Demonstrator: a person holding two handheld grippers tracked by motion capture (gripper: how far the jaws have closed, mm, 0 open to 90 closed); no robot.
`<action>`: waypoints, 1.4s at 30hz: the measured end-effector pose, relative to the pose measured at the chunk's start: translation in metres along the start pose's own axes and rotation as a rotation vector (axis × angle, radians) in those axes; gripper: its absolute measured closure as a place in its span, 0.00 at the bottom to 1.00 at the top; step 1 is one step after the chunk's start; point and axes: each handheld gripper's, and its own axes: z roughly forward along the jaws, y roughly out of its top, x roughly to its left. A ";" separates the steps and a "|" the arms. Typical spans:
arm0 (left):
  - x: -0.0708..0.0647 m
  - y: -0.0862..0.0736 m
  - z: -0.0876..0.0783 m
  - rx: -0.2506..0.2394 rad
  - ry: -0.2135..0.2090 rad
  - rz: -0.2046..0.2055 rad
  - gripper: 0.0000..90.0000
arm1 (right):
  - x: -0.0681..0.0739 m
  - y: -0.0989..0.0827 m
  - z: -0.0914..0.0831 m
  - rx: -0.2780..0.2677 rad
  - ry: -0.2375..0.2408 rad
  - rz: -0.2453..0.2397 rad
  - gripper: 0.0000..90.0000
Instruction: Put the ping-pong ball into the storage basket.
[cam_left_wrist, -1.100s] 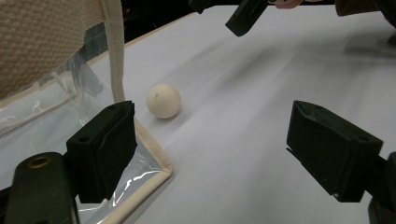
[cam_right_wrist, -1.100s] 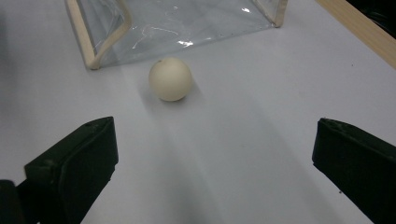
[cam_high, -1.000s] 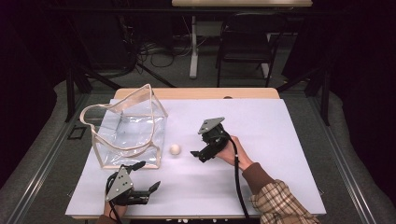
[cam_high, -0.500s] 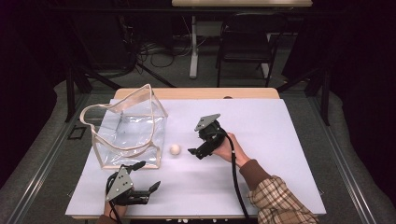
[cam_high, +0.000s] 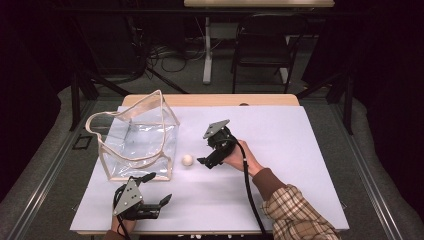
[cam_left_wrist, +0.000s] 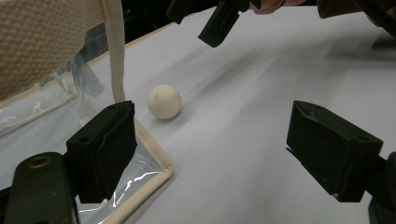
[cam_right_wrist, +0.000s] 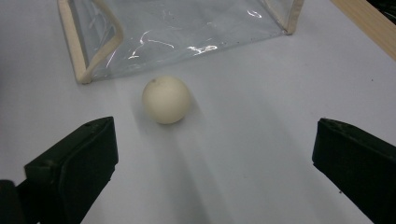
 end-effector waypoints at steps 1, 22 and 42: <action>0.000 0.000 0.000 -0.007 0.004 -0.001 0.18 | 0.000 0.001 0.002 0.004 0.001 -0.006 0.00; 0.000 0.000 0.000 -0.004 0.004 0.003 0.18 | 0.008 0.014 0.021 0.021 0.038 -0.025 0.00; 0.000 0.000 -0.001 -0.007 0.003 0.000 0.18 | 0.017 0.018 0.038 0.034 0.055 -0.042 0.00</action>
